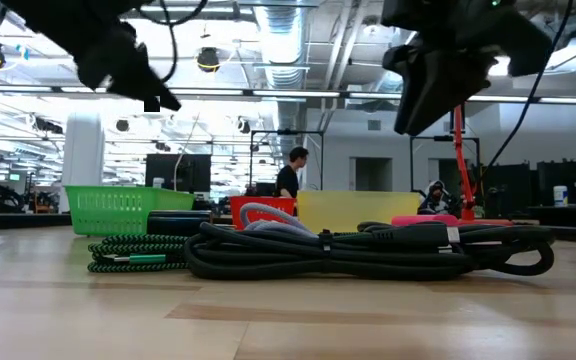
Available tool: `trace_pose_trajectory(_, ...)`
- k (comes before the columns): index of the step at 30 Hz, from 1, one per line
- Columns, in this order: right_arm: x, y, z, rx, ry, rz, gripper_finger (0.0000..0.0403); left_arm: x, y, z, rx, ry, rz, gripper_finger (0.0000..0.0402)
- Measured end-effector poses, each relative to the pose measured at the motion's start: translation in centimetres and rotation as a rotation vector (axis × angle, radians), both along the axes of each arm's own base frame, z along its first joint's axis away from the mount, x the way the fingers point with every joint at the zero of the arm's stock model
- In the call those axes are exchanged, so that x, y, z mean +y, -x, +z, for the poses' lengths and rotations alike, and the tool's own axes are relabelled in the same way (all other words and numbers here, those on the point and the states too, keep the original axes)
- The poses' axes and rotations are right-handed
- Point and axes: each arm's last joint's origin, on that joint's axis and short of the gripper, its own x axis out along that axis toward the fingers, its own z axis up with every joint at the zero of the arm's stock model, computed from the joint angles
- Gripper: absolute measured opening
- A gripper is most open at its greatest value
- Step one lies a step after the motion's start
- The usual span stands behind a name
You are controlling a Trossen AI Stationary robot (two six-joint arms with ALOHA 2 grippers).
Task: Pick and place items into bin
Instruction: Put the pink charger adapter into the red basket
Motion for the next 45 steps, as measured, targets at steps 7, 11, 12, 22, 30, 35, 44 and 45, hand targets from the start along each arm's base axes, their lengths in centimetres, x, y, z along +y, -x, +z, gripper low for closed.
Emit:
trace_pose_trajectory(7,1.6,0.4,0.0,-0.022,-0.063,-0.051,0.0111,-2.3,-1.7,1.5,-0.009,0.053,-0.421,0.0103)
trace_pose_trajectory(11,2.4,0.6,0.0,-0.045,-0.124,-0.134,0.0111,-2.6,-2.0,2.1,-0.005,0.025,-0.558,0.0103)
trace_pose_trajectory(12,2.5,0.6,0.1,-0.056,-0.141,-0.169,0.0111,-2.4,-2.0,2.2,-0.004,0.019,-0.567,0.0103)
trace_pose_trajectory(22,3.8,1.3,0.3,-0.25,-0.2,-0.571,0.0111,1.5,0.5,1.4,-0.182,0.06,-0.671,0.0103)
trace_pose_trajectory(30,2.6,0.7,0.3,-0.292,-0.314,-0.758,0.0116,3.9,3.9,-0.5,-0.452,0.136,-0.827,0.0103)
trace_pose_trajectory(35,1.3,0.4,0.1,-0.233,-0.38,-0.808,0.0122,4.3,5.2,-0.5,-0.555,0.1,-0.871,0.0103)
trace_pose_trajectory(44,1.2,-0.2,-0.8,-0.169,-0.433,-0.836,0.0123,4.3,5.5,-0.5,-0.566,0.088,-0.869,0.0103)
trace_pose_trajectory(45,1.4,-0.3,-1.1,-0.151,-0.438,-0.838,0.0123,4.3,5.5,-0.5,-0.566,0.088,-0.868,0.0103)
